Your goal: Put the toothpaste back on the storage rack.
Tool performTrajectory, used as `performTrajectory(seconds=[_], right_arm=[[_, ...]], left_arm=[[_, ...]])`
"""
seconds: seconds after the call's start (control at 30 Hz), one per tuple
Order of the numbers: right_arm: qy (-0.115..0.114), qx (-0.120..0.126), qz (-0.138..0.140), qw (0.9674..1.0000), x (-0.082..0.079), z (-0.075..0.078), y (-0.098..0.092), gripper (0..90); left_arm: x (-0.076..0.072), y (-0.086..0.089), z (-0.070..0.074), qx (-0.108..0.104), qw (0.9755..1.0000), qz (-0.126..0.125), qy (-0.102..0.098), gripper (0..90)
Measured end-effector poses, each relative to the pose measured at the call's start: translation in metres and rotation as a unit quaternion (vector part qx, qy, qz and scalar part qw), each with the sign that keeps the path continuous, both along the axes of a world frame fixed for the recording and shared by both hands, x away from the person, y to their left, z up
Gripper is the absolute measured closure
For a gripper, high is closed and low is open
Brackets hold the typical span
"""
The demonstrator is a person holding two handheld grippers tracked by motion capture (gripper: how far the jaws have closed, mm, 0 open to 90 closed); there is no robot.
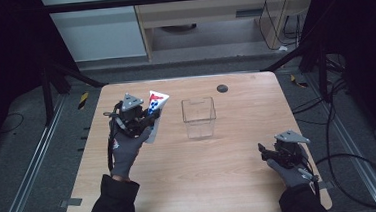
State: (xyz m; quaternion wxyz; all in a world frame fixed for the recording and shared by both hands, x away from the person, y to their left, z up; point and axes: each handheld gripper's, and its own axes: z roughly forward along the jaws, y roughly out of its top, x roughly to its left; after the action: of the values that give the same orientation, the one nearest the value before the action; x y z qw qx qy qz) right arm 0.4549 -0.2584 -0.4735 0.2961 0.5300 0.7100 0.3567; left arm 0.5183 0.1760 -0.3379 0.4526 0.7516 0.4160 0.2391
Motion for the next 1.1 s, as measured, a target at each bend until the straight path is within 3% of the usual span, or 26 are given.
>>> performTrajectory(seconds=[0.2, 0.53, 0.7, 0.73, 1.0, 1.1], right_arm=[[0.000, 0.001, 0.002, 1.0000, 0.000, 0.000, 0.000, 27.8], [-0.001, 0.000, 0.001, 1.0000, 0.001, -0.001, 0.001, 27.9], [-0.003, 0.006, -0.002, 1.0000, 0.001, -0.001, 0.000, 27.9], [-0.004, 0.006, -0.001, 1.0000, 0.001, 0.000, 0.000, 27.9], [-0.004, 0.009, -0.003, 0.9999, 0.001, -0.001, -0.001, 27.9], [-0.005, 0.008, -0.003, 0.9999, 0.001, -0.001, -0.001, 28.0]], left_arm=[[0.010, -0.010, 0.004, -0.037, 0.9988, 0.017, -0.027, 72.5], [0.029, -0.032, 0.001, -0.092, 0.9931, 0.042, -0.059, 72.5], [0.036, -0.042, 0.002, -0.100, 0.9918, 0.047, -0.065, 72.5], [0.040, -0.046, 0.001, -0.109, 0.9906, 0.050, -0.066, 72.5], [0.049, -0.060, 0.003, -0.119, 0.9888, 0.052, -0.074, 72.5], [0.053, -0.067, 0.003, -0.118, 0.9893, 0.049, -0.071, 72.5]])
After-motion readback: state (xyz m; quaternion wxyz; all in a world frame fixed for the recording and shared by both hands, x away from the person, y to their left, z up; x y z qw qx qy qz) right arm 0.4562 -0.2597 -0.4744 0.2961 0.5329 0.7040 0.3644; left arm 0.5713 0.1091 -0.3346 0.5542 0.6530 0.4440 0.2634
